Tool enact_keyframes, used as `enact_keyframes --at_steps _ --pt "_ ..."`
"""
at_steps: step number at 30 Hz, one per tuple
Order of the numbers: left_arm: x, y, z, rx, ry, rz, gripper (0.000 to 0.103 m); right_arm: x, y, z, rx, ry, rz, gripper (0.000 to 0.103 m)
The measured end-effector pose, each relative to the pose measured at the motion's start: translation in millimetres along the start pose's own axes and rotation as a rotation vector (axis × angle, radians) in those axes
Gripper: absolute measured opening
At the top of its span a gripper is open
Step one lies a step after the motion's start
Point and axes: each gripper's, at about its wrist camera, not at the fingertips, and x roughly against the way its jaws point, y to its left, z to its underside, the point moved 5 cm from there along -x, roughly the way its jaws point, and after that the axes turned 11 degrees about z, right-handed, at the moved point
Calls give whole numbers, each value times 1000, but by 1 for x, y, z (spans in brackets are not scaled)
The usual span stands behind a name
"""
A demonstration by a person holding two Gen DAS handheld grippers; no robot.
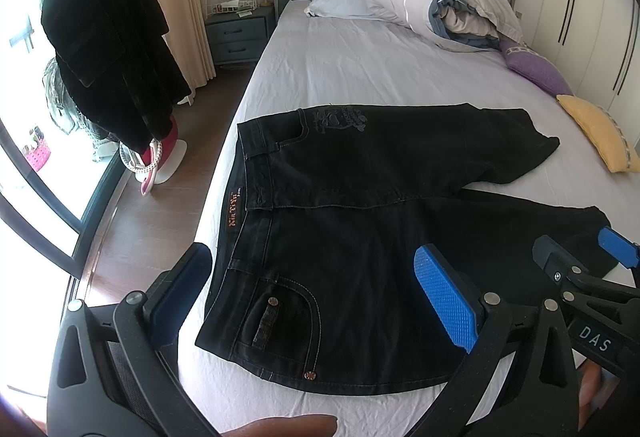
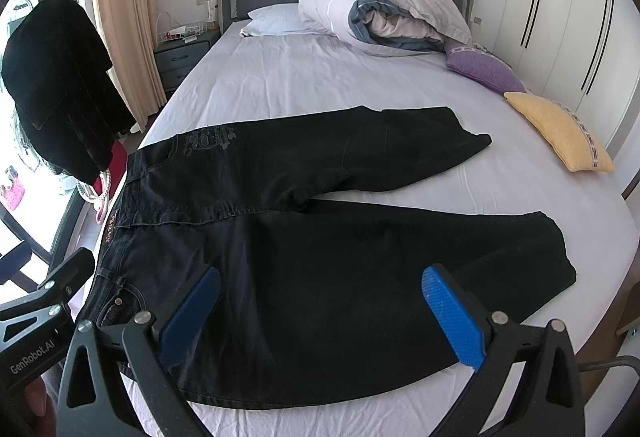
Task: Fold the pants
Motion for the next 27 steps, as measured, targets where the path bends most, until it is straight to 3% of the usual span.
enact_keyframes --at_steps 27 --pt "0 0 0 -2 2 -2 103 -2 1 2 1 4 -1 103"
